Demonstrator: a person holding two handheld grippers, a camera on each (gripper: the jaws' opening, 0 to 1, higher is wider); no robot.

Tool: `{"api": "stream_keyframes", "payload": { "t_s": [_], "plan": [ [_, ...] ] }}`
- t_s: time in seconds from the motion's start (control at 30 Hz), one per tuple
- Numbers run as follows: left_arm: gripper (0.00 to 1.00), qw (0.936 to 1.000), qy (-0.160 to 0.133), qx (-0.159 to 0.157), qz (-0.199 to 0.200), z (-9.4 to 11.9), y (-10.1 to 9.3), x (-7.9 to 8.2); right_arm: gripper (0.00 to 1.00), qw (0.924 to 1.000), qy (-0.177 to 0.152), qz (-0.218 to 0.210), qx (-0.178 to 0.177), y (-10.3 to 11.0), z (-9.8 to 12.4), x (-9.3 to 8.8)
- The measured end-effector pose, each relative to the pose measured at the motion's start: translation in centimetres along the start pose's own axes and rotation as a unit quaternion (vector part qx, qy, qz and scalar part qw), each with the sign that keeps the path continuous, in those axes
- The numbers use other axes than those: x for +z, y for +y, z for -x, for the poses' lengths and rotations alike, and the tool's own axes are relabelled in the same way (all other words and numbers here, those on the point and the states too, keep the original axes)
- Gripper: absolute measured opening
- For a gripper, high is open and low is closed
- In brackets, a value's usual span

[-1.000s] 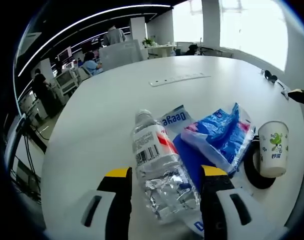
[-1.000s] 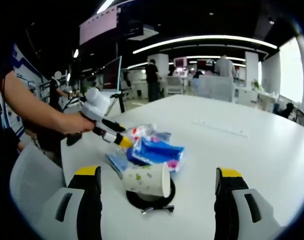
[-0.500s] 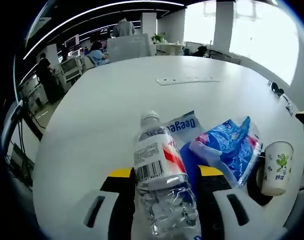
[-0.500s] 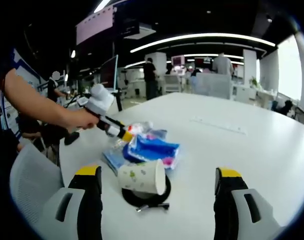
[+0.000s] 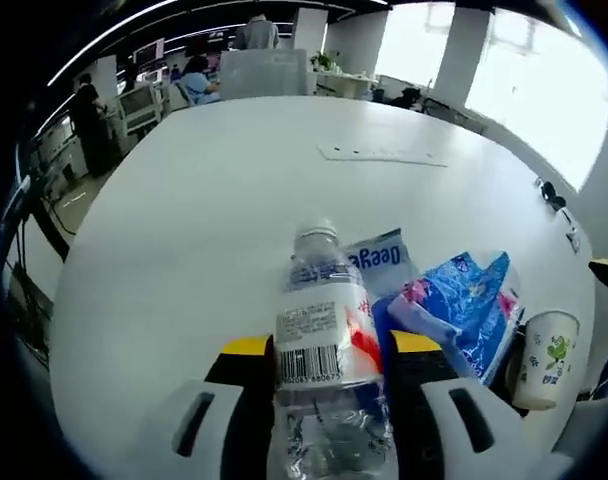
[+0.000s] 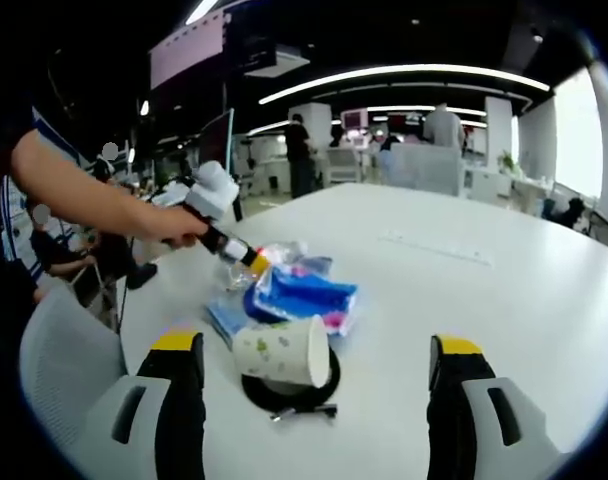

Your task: Arrange the tabletop items into an orderly group along one side of the table until the central work area is clear of visible clutter.

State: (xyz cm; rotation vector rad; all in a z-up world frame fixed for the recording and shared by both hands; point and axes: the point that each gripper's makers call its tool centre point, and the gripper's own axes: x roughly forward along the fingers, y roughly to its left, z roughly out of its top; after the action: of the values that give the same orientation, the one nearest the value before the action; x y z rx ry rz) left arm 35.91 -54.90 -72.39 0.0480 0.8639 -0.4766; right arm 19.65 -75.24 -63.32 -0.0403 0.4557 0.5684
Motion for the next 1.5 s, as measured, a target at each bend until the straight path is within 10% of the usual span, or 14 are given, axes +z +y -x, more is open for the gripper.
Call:
{"api": "stream_keyframes", "payload": {
  "t_s": [0.6, 1.5],
  "plan": [
    [0.37, 0.9999, 0.003, -0.009, -0.006, 0.4, 0.0, -0.1, 0.90, 1.0000, 0.002, 0.002, -0.003, 0.0, 0.2, -0.2],
    [0.37, 0.9888, -0.138, -0.046, -0.034, 3.9, -0.6, 2.6, 0.90, 0.9986, -0.018, 0.031, 0.039, 2.8, -0.9, 3.1]
  ]
}}
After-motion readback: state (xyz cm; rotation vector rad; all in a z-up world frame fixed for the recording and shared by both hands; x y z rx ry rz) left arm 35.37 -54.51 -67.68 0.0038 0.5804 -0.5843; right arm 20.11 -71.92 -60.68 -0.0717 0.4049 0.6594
